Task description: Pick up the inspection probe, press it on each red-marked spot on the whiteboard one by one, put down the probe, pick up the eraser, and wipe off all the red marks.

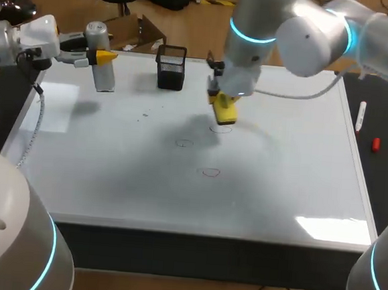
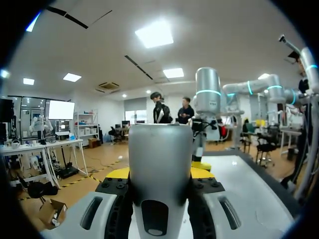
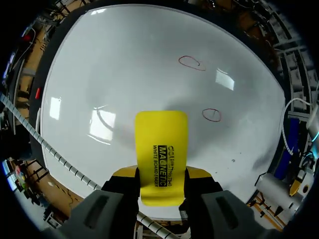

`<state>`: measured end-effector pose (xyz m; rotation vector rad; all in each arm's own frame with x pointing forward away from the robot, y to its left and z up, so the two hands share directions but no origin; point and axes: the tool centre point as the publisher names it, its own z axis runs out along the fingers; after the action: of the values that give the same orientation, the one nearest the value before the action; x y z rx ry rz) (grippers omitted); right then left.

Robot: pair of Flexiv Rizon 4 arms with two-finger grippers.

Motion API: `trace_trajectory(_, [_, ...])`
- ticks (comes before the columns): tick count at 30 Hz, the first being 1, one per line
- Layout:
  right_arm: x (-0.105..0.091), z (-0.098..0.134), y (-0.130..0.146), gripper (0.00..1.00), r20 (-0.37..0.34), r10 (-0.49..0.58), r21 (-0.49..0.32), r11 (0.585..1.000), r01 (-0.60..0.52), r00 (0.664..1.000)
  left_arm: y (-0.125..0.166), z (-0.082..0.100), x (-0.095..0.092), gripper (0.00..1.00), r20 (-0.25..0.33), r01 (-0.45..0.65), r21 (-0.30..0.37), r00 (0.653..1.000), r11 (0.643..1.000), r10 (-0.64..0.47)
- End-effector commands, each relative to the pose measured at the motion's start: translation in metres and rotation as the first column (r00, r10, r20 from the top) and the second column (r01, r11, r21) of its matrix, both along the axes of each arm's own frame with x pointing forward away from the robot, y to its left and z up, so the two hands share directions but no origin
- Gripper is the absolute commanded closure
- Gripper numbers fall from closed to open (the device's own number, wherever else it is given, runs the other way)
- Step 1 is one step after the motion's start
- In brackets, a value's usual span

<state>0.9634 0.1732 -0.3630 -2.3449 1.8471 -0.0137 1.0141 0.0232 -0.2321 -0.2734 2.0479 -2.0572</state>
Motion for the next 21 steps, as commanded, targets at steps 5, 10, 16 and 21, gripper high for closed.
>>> trace_trajectory(5, [-0.018,-0.008,0.056,1.00,-0.002,0.013,0.024,1.000,-0.013,1.000,-0.001,0.001,-0.002,1.00,0.002,-0.006,0.001,1.000,1.000,0.006])
trace_trajectory(10, [-0.032,-0.014,0.083,1.00,-0.030,0.041,0.030,0.999,-0.040,0.999,-0.001,0.001,-0.002,1.00,0.002,-0.006,0.001,1.000,1.000,0.006])
trace_trajectory(16, [-0.045,-0.018,0.101,1.00,-0.056,0.062,0.040,0.997,-0.060,0.997,-0.001,0.001,-0.002,1.00,0.002,-0.006,0.001,1.000,1.000,0.006])
trace_trajectory(21, [-0.057,-0.025,0.111,1.00,-0.081,0.081,0.039,0.996,-0.078,0.993,-0.001,0.001,-0.002,1.00,0.002,-0.006,0.001,1.000,1.000,0.006])
